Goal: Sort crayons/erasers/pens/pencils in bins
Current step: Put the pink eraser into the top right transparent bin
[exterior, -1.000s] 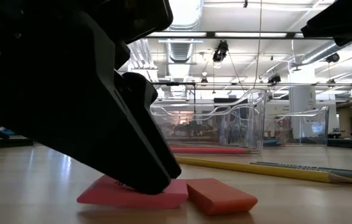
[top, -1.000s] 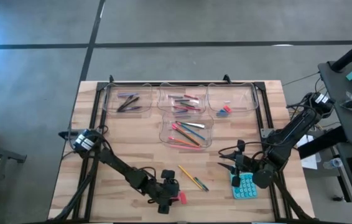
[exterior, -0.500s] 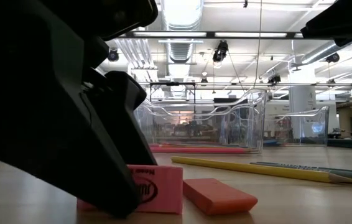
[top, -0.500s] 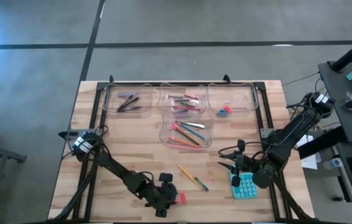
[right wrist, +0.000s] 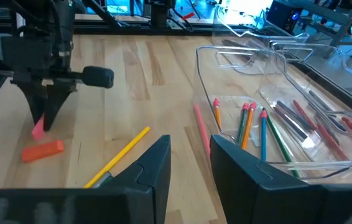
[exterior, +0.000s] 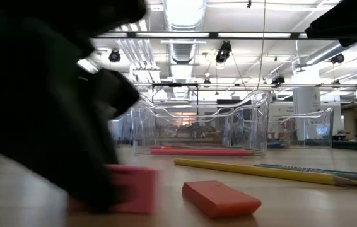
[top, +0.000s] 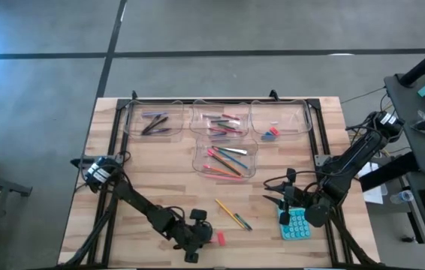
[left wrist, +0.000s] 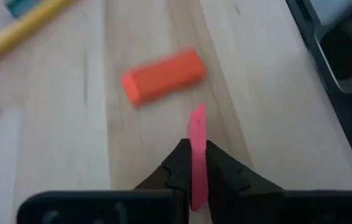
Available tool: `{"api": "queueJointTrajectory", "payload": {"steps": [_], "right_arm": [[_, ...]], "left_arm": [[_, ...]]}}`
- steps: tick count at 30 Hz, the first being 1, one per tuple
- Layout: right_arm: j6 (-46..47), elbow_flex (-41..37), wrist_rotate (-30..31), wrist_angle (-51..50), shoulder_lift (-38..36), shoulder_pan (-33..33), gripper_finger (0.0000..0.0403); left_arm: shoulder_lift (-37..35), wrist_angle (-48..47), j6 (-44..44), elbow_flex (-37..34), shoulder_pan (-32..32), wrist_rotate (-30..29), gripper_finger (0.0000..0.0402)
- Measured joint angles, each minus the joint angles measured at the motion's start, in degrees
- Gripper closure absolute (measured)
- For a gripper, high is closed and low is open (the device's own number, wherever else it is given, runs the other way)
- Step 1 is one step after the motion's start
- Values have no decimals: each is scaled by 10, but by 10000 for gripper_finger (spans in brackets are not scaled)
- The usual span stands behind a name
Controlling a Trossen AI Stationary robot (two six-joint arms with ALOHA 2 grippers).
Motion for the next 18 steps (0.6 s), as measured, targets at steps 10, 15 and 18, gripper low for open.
{"api": "queueJointTrajectory", "payload": {"steps": [10,15,18], "right_arm": [[-21,-2,0,55,14,0,300],[-139,-4,-31,196,59,0,299],[-180,4,-40,237,85,-3,285]], "left_arm": [[-132,-8,81,-8,29,-187,395],[-132,110,139,-6,70,-193,395],[-125,132,145,-7,93,-191,395]]}}
